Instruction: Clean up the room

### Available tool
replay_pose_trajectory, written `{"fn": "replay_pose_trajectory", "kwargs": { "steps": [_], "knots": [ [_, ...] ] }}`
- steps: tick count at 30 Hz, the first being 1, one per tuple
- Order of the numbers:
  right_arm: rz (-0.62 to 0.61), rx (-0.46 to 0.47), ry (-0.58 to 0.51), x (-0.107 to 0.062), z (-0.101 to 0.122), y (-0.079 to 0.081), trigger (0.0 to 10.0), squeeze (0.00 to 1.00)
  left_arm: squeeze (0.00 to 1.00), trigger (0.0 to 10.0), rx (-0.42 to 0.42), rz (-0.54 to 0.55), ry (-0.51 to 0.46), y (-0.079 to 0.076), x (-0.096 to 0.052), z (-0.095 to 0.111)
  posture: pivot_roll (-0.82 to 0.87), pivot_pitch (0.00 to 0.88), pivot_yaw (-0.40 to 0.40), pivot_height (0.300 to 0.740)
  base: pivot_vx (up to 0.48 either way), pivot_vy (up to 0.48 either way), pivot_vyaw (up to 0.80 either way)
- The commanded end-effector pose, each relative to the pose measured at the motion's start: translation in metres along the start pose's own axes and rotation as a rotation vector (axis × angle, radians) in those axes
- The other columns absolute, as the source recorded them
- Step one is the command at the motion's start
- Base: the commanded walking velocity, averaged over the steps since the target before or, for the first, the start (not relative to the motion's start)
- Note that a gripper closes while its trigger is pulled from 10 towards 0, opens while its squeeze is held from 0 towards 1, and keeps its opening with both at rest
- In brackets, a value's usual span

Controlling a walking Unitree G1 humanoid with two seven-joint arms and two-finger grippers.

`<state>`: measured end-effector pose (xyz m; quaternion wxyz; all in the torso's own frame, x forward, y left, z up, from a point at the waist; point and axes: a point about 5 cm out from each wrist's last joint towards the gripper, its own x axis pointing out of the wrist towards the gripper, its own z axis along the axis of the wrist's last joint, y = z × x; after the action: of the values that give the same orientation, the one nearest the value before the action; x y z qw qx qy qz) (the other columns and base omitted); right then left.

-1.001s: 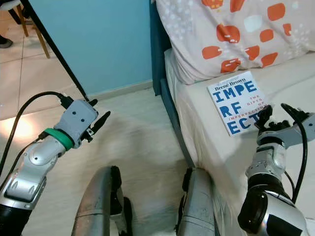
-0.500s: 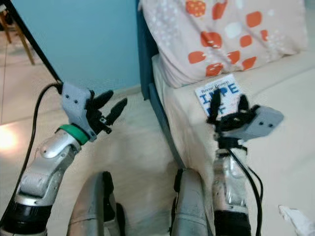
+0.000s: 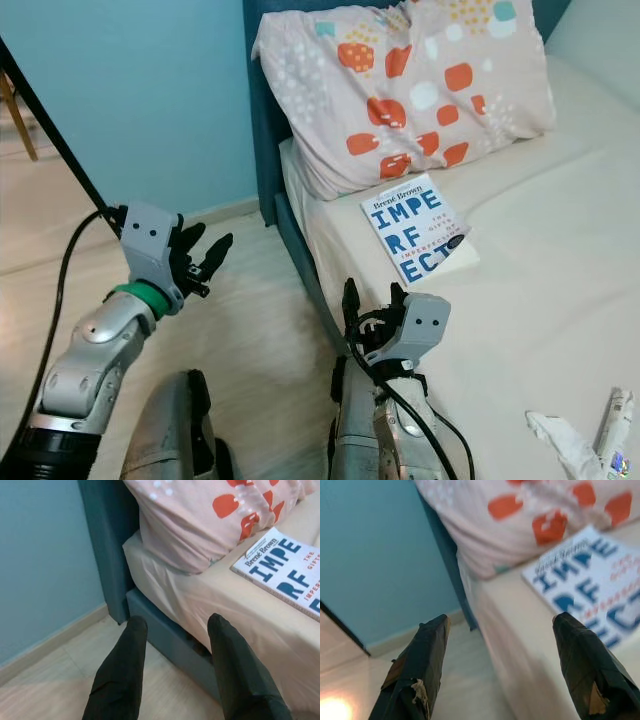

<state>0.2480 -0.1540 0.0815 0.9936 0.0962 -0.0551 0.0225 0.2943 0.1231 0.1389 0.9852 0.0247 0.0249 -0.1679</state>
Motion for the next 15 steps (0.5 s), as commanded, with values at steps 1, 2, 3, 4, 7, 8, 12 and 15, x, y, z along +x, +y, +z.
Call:
{"fn": "replay_pose_trajectory", "kwargs": {
  "steps": [1, 2, 3, 4, 7, 8, 12, 15],
  "knots": [
    [-0.001, -0.002, 0.007, 0.003, 0.002, 0.000, 10.0, 0.00, 0.00, 10.0, 0.005, 0.006, 0.015, -0.003, 0.001, -0.005, 0.01, 0.018, 0.011, 0.626, 0.000, 0.000, 0.00],
    [0.000, -0.002, 0.001, 0.006, 0.004, 0.000, 10.0, 0.00, 0.00, 10.0, 0.006, 0.010, 0.005, -0.003, 0.004, -0.004, 0.02, 0.016, 0.010, 0.631, 0.000, 0.000, 0.00],
    [0.003, -0.006, -0.006, 0.010, 0.006, -0.001, 10.0, 0.00, 0.00, 10.0, 0.000, 0.011, -0.006, -0.004, 0.008, -0.002, 0.03, 0.016, 0.006, 0.636, 0.000, 0.000, 0.00],
    [0.003, -0.006, -0.006, 0.010, 0.006, -0.001, 10.0, 0.00, 0.00, 10.0, 0.000, 0.011, -0.006, -0.004, 0.008, -0.002, 0.03, 0.016, 0.006, 0.636, 0.000, 0.000, 0.00],
    [0.013, -0.012, -0.029, 0.020, 0.009, -0.001, 10.0, 0.00, 0.00, 10.0, 0.019, 0.023, -0.043, -0.006, 0.016, 0.003, 0.03, 0.023, 0.003, 0.651, 0.000, 0.000, 0.00],
    [0.016, -0.008, -0.032, 0.022, 0.009, -0.001, 10.0, 0.00, 0.00, 10.0, 0.028, 0.027, -0.053, -0.008, 0.019, 0.005, 0.04, 0.025, -0.001, 0.656, 0.000, 0.000, 0.00],
    [0.030, -0.003, -0.031, 0.024, 0.008, 0.003, 10.0, 0.00, 0.00, 10.0, 0.039, 0.030, -0.066, -0.013, 0.024, 0.008, 0.04, 0.029, -0.003, 0.676, 0.000, 0.000, 0.00],
    [0.007, 0.032, -0.020, 0.023, 0.005, 0.004, 10.0, 0.00, 0.00, 10.0, 0.051, 0.030, -0.060, -0.015, 0.025, 0.006, 0.04, 0.032, -0.002, 0.686, 0.000, 0.000, 0.00]
  ]
}}
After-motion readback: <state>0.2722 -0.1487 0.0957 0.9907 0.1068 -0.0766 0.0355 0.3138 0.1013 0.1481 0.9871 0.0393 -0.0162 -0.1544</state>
